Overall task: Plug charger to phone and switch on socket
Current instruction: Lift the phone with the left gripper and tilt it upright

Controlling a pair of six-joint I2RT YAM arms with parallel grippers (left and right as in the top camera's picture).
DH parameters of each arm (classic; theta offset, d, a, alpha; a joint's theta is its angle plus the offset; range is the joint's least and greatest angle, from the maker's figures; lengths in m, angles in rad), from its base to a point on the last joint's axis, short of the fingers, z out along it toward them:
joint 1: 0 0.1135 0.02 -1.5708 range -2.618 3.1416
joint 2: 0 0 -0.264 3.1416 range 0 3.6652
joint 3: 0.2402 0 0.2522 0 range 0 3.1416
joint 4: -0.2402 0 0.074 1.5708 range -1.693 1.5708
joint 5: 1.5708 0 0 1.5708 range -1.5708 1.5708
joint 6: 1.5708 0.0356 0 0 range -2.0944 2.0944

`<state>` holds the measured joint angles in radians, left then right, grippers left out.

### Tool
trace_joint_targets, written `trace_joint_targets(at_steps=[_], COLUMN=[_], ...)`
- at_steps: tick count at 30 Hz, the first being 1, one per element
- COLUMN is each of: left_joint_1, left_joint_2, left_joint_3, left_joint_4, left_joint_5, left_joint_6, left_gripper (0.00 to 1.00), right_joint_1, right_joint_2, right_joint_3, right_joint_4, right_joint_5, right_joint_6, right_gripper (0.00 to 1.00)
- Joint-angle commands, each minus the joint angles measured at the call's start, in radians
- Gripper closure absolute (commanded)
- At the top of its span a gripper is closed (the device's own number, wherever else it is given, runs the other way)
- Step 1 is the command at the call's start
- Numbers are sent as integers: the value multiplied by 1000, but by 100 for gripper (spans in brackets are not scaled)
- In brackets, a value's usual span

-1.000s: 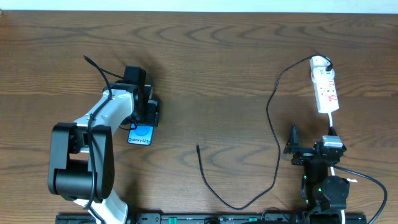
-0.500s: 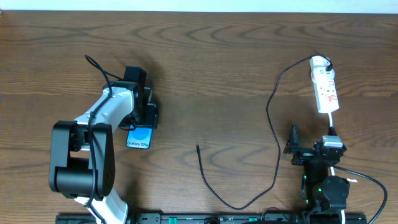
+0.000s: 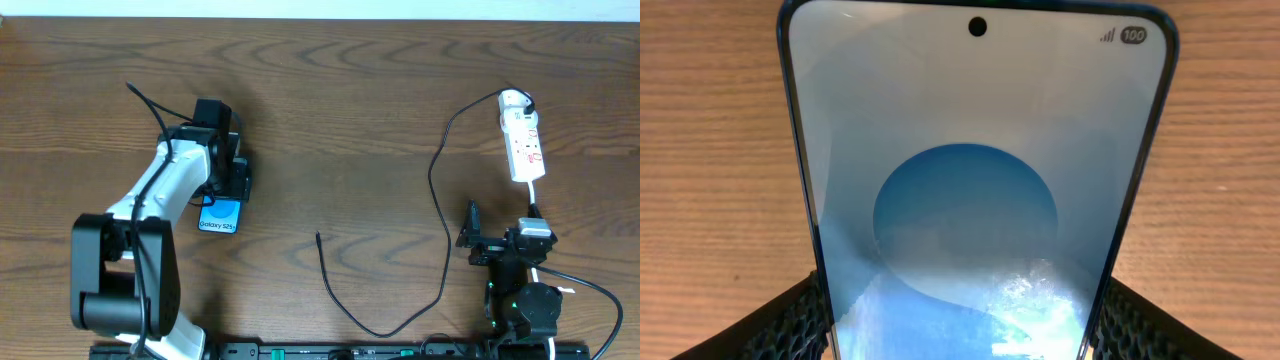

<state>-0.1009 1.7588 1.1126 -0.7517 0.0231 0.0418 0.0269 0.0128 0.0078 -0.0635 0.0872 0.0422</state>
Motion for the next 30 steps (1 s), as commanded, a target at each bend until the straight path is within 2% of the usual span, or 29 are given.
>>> trace_joint_targets(at_steps=[1, 10, 16, 19, 30], left_joint_1=[3, 3, 3, 3, 3], left_joint_2=[-46, -61, -61, -61, -61], left_joint_3=[34, 34, 34, 34, 34], left_joint_4=[-10, -6, 18, 48, 145], left_joint_5=[26, 382, 709, 843, 1045], left_joint_6=[2, -21, -22, -101, -479], left_gripper=[93, 92, 93, 93, 93], right_joint_1=[7, 8, 8, 8, 8], right_joint_2=[-6, -6, -6, -6, -6], right_joint_3=[-2, -2, -2, -2, -2], right_joint_4=[-1, -1, -1, -1, -1], right_joint_5=[12, 12, 11, 11, 11], right_joint_6=[13, 13, 13, 13, 13], right_gripper=[1, 1, 1, 1, 1])
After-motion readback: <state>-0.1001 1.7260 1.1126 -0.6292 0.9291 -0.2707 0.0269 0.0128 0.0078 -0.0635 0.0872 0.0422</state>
